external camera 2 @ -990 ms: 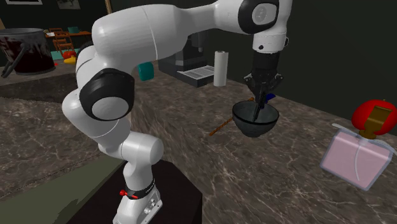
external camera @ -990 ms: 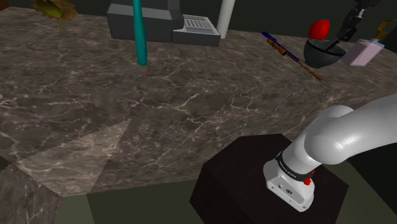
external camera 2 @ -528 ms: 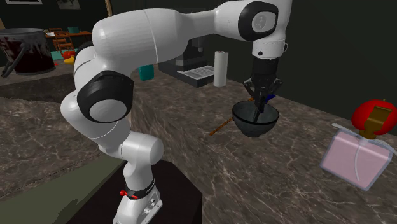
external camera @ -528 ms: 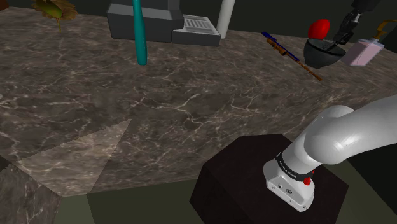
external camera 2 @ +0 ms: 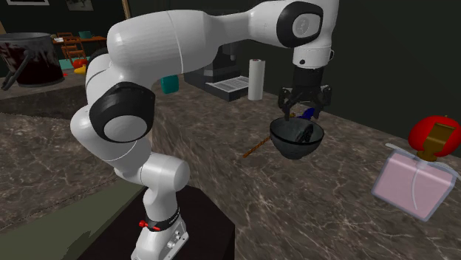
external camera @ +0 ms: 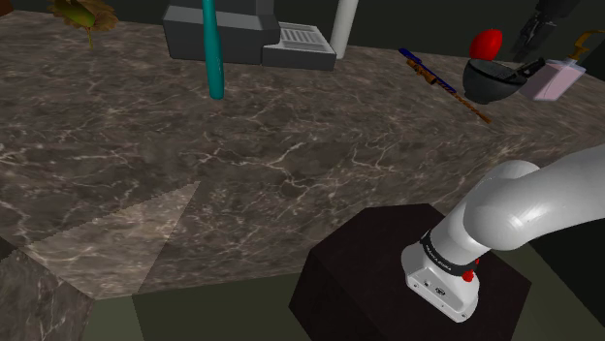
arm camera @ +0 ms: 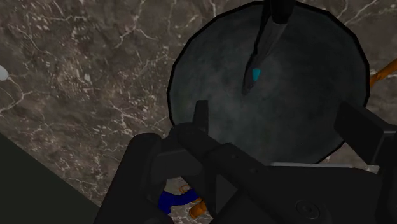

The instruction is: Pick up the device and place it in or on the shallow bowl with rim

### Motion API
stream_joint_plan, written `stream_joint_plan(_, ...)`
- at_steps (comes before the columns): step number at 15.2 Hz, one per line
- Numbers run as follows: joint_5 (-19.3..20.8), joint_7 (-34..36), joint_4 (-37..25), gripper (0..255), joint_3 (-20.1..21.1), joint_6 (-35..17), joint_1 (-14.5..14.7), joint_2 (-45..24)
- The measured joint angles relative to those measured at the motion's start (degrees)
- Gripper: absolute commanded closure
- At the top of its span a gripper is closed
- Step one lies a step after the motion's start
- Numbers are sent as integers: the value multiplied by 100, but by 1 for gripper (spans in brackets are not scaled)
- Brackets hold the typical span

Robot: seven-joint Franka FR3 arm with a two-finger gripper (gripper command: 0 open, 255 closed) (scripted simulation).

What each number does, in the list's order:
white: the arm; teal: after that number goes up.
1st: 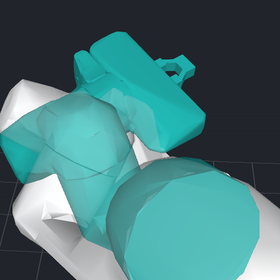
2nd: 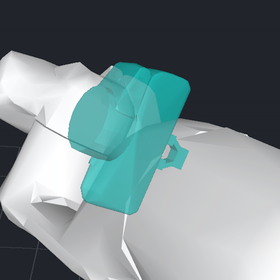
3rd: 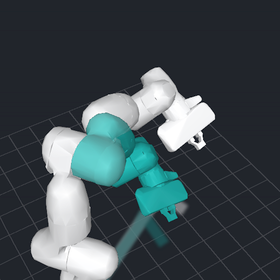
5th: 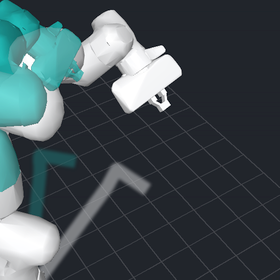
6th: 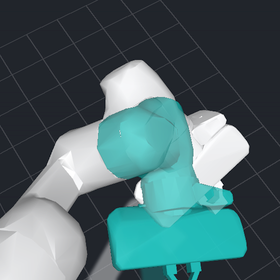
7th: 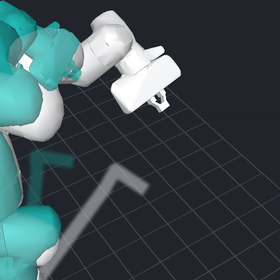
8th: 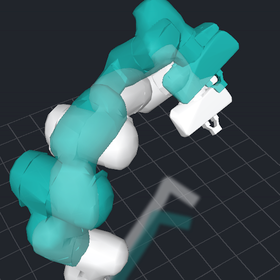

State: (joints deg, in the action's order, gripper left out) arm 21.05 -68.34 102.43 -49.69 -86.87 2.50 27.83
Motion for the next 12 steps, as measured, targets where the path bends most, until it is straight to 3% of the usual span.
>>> stream_joint_plan(2, -20, -8, -90, 0, 8, 68, 14, -27)
stream_joint_plan(6, -192, -184, -876, 0, -86, 579, 159, -329)
stream_joint_plan(12, -207, -199, -989, 0, -72, 682, 166, -350)
